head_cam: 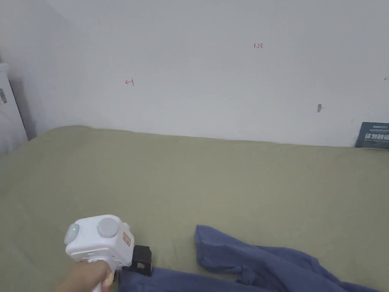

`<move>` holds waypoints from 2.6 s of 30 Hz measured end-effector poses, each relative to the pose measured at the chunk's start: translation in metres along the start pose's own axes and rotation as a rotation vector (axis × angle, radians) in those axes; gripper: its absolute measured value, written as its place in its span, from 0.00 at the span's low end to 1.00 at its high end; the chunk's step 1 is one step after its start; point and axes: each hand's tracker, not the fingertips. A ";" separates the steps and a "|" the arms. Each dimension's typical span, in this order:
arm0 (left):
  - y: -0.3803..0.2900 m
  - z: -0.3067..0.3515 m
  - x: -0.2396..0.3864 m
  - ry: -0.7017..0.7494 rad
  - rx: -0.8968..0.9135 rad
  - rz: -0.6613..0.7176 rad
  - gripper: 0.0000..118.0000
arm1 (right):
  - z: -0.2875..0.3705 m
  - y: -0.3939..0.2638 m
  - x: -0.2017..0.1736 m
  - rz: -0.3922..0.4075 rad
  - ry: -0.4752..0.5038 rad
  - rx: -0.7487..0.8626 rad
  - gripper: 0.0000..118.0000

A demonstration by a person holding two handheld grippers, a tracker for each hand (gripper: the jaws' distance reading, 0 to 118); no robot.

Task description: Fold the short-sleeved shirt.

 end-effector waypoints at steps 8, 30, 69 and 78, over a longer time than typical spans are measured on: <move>-0.008 0.028 0.000 -0.054 -0.011 -0.041 0.01 | -0.002 -0.006 0.007 0.000 -0.023 -0.038 0.06; -0.013 0.047 0.010 -0.091 0.077 -0.079 0.01 | -0.040 -0.042 0.020 -0.017 0.157 -0.238 0.22; 0.096 0.335 -0.002 -0.186 0.916 -0.074 0.01 | -0.043 0.248 -0.005 0.001 0.175 0.211 0.07; 0.132 0.348 -0.001 -0.143 0.969 -0.054 0.01 | -0.076 0.304 -0.018 -0.010 0.128 0.275 0.07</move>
